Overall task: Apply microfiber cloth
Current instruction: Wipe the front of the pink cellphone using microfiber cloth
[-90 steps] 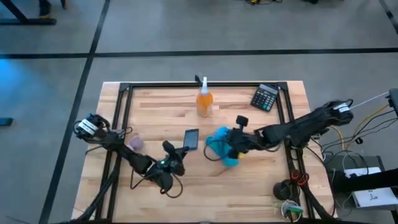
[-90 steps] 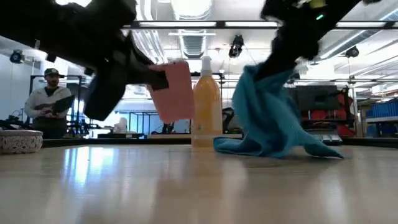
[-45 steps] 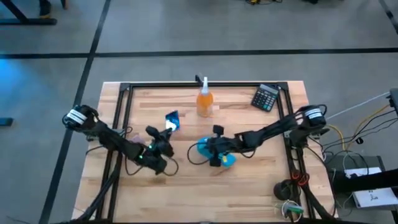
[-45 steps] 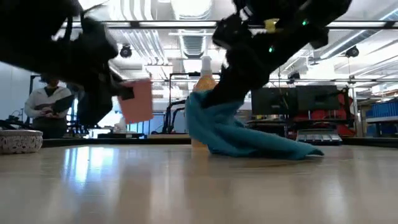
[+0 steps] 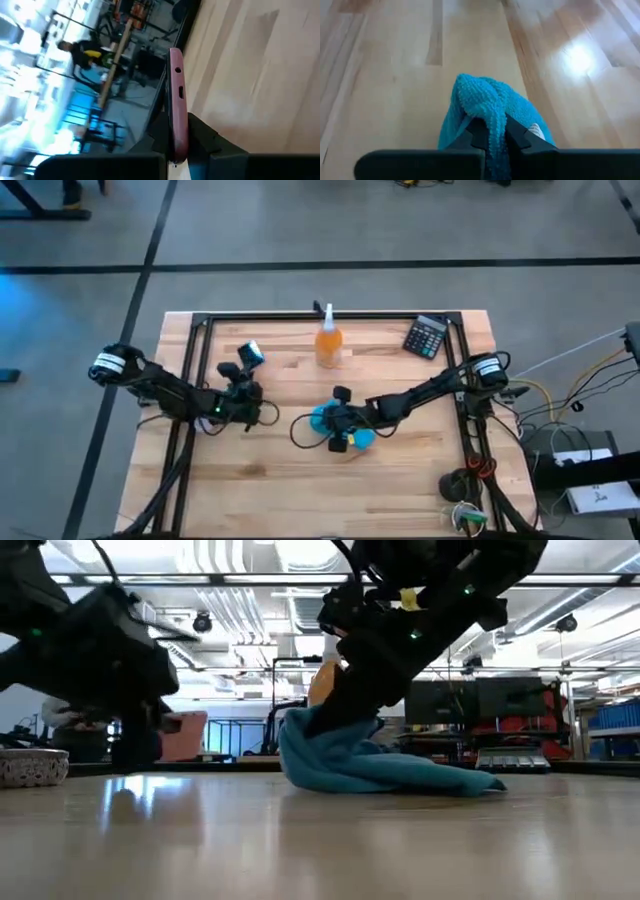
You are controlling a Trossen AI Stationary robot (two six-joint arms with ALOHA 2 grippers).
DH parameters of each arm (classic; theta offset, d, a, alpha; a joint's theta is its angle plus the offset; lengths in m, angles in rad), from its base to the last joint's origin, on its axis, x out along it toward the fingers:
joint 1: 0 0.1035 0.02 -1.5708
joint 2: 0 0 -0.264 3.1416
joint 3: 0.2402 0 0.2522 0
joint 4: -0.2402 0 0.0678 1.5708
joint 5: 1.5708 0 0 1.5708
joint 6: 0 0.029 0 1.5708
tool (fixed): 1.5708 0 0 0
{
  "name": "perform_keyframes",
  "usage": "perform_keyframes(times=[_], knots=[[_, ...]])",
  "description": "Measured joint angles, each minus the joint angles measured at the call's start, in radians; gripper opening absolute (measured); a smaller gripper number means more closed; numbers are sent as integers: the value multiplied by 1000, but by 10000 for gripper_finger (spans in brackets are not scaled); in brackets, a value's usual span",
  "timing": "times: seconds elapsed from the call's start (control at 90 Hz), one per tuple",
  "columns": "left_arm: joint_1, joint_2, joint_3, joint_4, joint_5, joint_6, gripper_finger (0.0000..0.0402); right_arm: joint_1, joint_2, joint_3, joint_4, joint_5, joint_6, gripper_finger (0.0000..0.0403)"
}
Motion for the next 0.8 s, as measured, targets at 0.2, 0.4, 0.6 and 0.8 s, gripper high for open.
perform_keyframes(times=[0.2,0.4,0.6,0.8], knots=[[7,3,8,47,11,52,13,2,-47,1,-101,46,19,0],[-15,7,15,83,147,-15,13,11,-76,6,-209,45,40,0],[-120,26,52,315,255,-28,13,50,-184,5,-439,45,114,0],[-210,104,107,519,400,53,13,123,-347,5,-551,45,136,0]])
